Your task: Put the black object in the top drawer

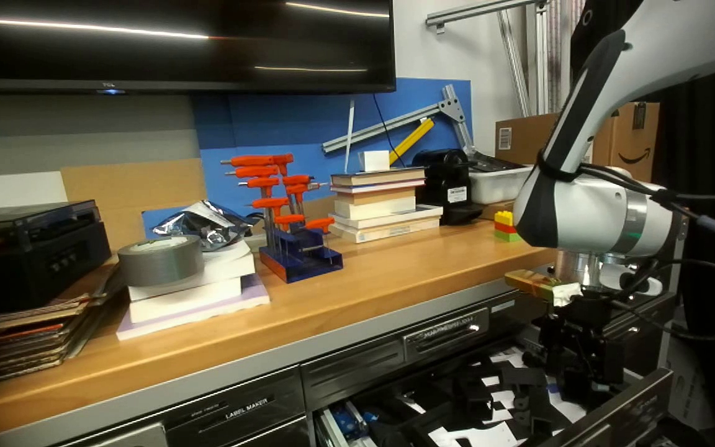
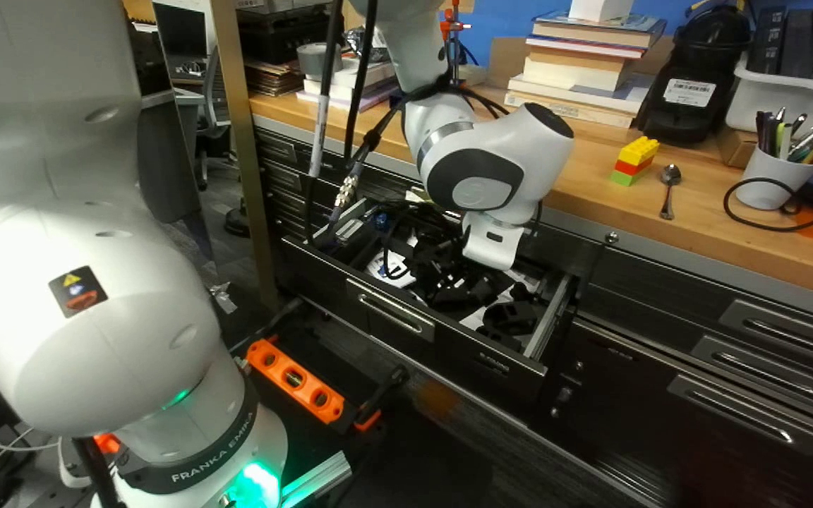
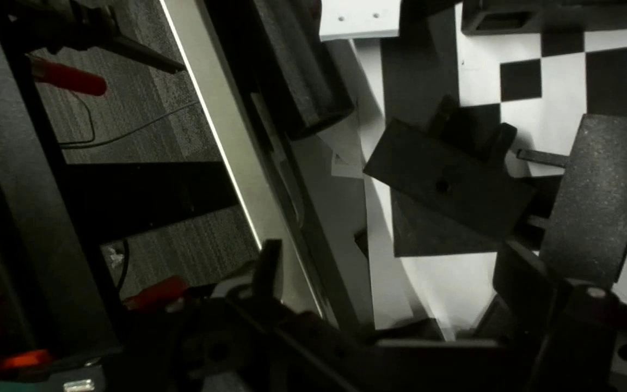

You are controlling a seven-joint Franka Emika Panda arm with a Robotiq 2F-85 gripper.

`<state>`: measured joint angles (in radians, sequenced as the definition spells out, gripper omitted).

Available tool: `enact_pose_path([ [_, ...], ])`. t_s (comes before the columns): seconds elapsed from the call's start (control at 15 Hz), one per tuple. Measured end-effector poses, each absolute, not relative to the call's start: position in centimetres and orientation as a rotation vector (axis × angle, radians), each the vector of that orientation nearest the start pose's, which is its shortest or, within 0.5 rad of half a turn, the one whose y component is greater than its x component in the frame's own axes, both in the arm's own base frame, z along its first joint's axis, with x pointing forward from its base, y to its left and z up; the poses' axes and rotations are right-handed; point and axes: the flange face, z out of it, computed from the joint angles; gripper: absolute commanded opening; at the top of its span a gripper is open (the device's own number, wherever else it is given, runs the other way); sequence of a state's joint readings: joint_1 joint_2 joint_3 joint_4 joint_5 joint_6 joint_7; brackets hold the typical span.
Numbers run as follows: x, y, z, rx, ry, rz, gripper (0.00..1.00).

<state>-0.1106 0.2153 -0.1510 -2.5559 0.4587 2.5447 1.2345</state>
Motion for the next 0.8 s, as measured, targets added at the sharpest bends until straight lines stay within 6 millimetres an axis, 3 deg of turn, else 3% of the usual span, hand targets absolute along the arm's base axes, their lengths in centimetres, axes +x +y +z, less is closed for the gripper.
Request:
enact_pose_path([
  [0.4,41.2,-13.4,17.6,-1.922,2.27,0.3,1.0],
  [0.8,40.6,-14.3,16.5,-1.939,2.276,0.322,1.0],
])
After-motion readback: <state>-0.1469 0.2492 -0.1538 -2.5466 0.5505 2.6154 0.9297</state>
